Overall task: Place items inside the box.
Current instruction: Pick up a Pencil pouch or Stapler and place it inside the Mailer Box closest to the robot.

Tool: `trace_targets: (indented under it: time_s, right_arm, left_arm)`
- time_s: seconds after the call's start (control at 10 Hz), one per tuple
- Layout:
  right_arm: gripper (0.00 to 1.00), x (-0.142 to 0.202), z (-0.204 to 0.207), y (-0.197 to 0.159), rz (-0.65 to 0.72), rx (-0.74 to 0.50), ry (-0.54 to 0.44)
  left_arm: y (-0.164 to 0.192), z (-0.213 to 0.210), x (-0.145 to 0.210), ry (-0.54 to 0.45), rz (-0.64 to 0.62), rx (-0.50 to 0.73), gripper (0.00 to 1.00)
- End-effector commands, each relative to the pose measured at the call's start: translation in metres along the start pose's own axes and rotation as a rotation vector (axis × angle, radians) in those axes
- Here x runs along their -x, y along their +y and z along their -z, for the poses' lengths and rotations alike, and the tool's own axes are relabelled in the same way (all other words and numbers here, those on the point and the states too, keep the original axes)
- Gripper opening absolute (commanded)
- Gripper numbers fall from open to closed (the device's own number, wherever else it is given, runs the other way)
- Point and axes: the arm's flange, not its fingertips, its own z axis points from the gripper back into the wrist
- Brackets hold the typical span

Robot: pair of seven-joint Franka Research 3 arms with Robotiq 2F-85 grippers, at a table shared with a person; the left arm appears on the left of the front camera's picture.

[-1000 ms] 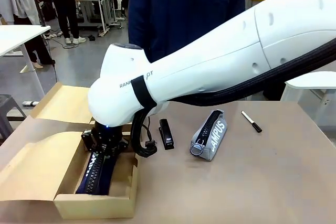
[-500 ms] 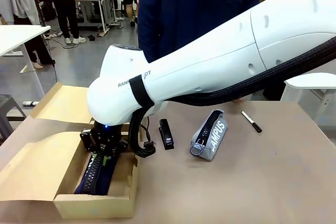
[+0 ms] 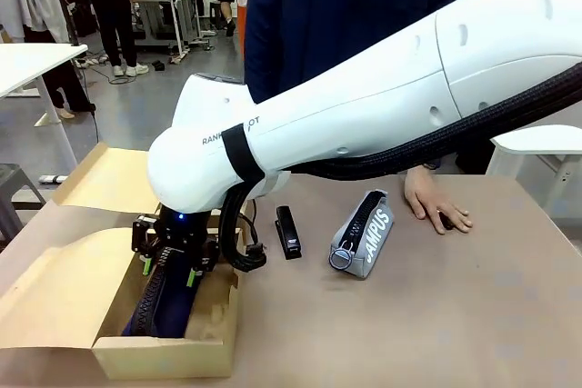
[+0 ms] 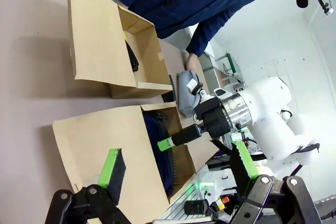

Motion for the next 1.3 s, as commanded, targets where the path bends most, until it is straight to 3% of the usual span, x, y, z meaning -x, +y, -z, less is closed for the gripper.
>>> trace_targets:
  time_s: [0.0,0.4,0.7,0.8,1.0,1.1,1.2]
  right_arm:
    - [1.00,0.009,-0.007,0.001,-0.052,0.021,0.010]
    - [1.00,0.027,-0.020,-0.001,-0.108,0.009,0.043]
    - [1.00,0.075,-0.068,-0.020,-0.221,0.150,0.257]
    - [1.00,0.094,-0.091,-0.037,-0.205,0.171,0.299]
    - [1.00,0.148,-0.123,-0.082,-0.283,0.197,0.493]
    - [1.00,0.169,-0.141,-0.115,-0.342,0.167,0.517]
    - [1.00,0.178,-0.160,-0.157,-0.293,0.170,0.459]
  left_arm:
    - [-0.002,0.001,-0.001,-0.012,0.019,0.014,1.00]
    - [-0.002,0.001,-0.001,-0.012,0.019,0.014,1.00]
    - [-0.002,0.001,-0.001,-0.012,0.019,0.014,1.00]
    - [-0.002,0.001,-0.001,-0.012,0.019,0.014,1.00]
    - [-0.002,0.001,-0.001,-0.012,0.019,0.014,1.00]
    - [-0.002,0.001,-0.001,-0.012,0.019,0.014,1.00]
    - [-0.002,0.001,-0.001,-0.012,0.019,0.014,1.00]
